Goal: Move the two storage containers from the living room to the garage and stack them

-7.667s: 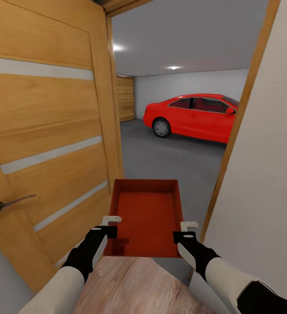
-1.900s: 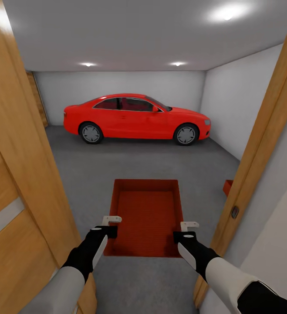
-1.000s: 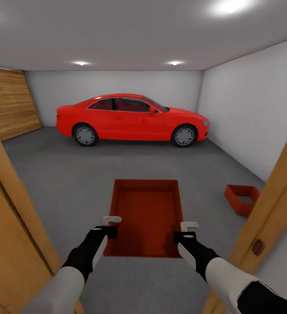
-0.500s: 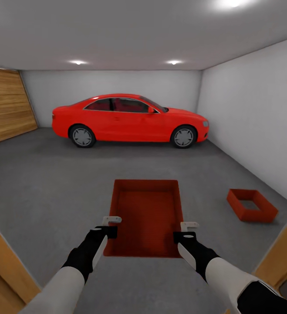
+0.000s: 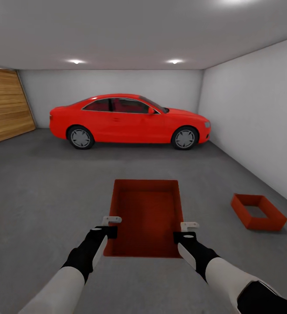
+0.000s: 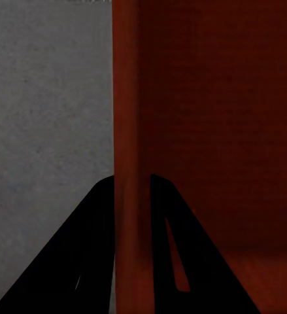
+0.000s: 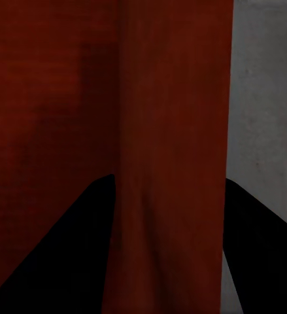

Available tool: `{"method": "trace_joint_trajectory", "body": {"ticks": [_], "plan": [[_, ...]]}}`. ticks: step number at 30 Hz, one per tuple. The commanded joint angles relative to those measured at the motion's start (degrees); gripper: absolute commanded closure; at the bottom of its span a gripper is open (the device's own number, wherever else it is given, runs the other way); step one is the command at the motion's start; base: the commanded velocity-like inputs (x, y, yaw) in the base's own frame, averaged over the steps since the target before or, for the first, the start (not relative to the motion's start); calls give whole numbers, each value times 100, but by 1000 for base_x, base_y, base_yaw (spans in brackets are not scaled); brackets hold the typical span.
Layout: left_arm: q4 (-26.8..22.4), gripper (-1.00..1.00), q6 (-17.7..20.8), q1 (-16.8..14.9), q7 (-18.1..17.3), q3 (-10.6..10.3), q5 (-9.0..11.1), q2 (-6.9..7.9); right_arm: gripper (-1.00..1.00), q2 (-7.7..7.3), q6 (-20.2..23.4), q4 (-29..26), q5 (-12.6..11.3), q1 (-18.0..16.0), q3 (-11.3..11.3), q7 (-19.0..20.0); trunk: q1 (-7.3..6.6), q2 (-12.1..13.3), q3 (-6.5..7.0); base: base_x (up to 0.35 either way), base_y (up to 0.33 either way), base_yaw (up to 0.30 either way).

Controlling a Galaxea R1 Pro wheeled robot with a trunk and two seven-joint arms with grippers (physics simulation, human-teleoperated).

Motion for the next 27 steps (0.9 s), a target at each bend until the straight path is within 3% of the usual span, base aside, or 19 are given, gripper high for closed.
{"method": "trace_joint_trajectory", "body": {"ticks": [1,27], "plan": [[-7,100,47,-1,207,-18,-205,-9,100,8,44,-22,-5,-10,-23,-45,7,-13,-13,322,0,0],[-7,100,47,2,207,-18,-211,-9,100,8,44,-22,-5,-10,-23,-41,7,-13,-13,322,0,0]]}}
